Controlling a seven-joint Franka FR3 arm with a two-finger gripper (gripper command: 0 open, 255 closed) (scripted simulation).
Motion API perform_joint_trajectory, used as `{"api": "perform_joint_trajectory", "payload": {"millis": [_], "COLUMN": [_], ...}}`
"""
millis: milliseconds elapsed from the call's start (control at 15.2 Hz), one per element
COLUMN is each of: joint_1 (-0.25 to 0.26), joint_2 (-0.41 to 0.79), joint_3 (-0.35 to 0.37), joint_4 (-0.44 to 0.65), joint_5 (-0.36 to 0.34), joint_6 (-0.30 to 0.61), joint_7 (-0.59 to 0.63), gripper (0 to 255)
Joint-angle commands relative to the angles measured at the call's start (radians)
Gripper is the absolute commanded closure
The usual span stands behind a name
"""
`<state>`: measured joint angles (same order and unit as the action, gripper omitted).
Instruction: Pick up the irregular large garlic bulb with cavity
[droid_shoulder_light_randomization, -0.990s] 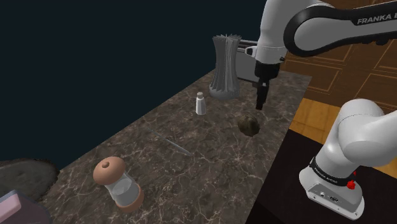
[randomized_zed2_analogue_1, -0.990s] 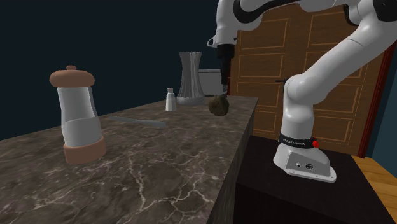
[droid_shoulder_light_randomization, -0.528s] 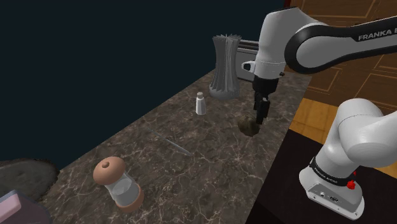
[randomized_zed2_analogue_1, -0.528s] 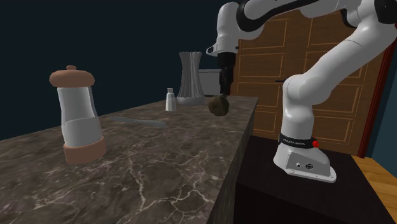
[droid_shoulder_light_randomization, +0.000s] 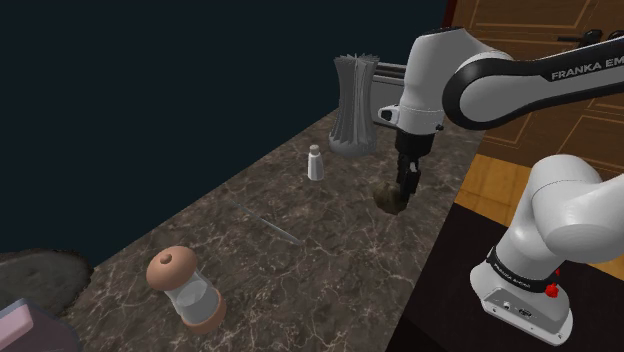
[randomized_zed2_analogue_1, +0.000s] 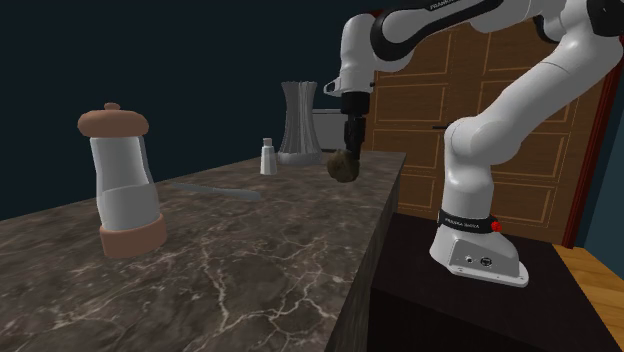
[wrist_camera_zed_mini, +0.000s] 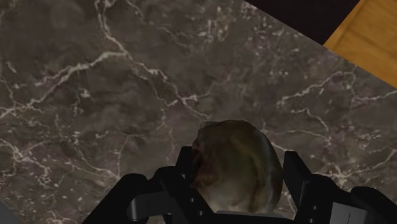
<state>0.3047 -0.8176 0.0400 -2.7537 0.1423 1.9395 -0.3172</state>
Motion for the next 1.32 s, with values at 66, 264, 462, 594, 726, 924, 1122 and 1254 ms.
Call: {"api": "perform_joint_trajectory", "payload": {"millis": [66, 264, 462, 594, 726, 924, 1122, 1254], "joint_1": [0.000, 0.000, -0.001, -0.002, -0.003, -0.003, -0.004, -0.004], "joint_2": [0.002, 0.003, -0.001, -0.006, -0.011, -0.015, -0.016, -0.016], "joint_3": [0.000, 0.000, -0.001, -0.002, -0.003, -0.005, -0.007, -0.008], "joint_4": [-0.003, 0.000, 0.008, 0.032, 0.057, 0.095, 0.134, 0.161], "joint_5": [0.000, 0.000, -0.002, -0.004, -0.006, -0.009, -0.012, -0.013], "joint_6": [0.001, 0.000, -0.013, -0.042, -0.071, -0.113, -0.153, -0.180], "joint_7": [0.000, 0.000, 0.000, 0.003, 0.006, 0.010, 0.014, 0.016], "gripper": [255, 255, 255, 255, 255, 255, 255, 255]}}
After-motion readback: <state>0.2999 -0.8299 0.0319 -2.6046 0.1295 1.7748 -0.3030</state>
